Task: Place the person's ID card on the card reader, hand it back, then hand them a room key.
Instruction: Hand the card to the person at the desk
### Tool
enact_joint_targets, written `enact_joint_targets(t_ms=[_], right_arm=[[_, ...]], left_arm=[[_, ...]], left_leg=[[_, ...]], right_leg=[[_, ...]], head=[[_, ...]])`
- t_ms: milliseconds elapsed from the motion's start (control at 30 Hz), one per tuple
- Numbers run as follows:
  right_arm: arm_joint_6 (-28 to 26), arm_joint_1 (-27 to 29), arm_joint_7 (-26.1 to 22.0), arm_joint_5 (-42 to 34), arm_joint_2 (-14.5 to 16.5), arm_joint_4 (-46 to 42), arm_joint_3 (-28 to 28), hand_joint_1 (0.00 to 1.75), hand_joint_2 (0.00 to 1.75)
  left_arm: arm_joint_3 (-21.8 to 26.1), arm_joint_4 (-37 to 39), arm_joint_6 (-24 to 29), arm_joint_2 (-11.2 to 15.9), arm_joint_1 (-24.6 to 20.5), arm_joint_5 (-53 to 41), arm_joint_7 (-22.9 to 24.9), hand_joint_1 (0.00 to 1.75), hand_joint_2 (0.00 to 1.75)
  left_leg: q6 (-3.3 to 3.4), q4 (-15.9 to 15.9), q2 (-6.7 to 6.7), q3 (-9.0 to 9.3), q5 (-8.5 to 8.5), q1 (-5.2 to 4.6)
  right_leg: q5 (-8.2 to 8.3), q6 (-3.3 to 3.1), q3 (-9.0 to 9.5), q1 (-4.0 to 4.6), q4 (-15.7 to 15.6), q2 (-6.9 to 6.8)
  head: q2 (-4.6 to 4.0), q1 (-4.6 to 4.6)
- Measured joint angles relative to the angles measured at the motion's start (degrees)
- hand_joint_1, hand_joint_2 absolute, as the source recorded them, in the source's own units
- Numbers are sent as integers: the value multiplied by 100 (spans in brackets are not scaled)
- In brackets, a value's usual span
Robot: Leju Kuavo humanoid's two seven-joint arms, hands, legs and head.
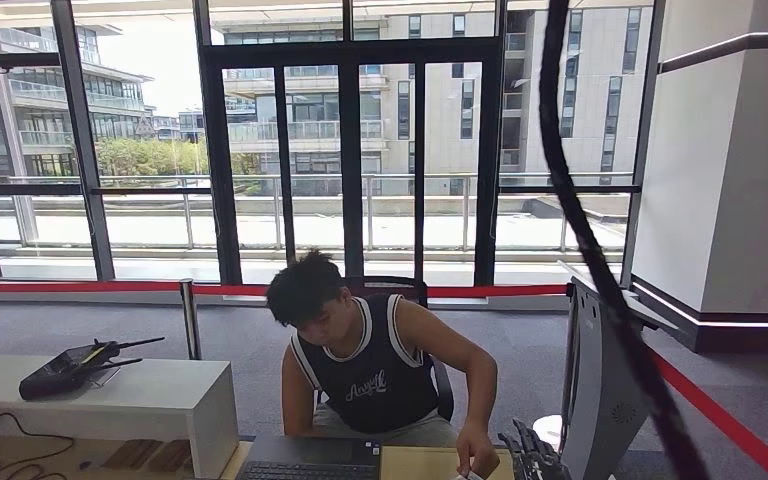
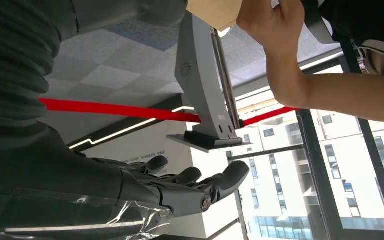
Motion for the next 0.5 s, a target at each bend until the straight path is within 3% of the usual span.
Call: enact_joint_targets(t_ms=[233,333,500], right_arm=[[-105,0,-51,-70,3,15,23,0,175],[-339,87,-540,-652,-3,-106,18,0,175],[270,546,-983,-1672,-51,-646,-58,0,175]], left_arm=[[-13,0,22,0,6,27,-5,0,0],[-11,0,78,1,30,162,-35,0,0],[-9,0,99,4,83,341,-32,0,0]], left_leg=[[0,0,0,0,0,0],[0,0,0,1,0,0],[0,0,0,2,0,1]], right_leg=[[0,0,0,0,0,0],[0,0,0,0,0,0],[0,0,1,0,-1,0]], head=[[0,0],[0,0],[0,1]])
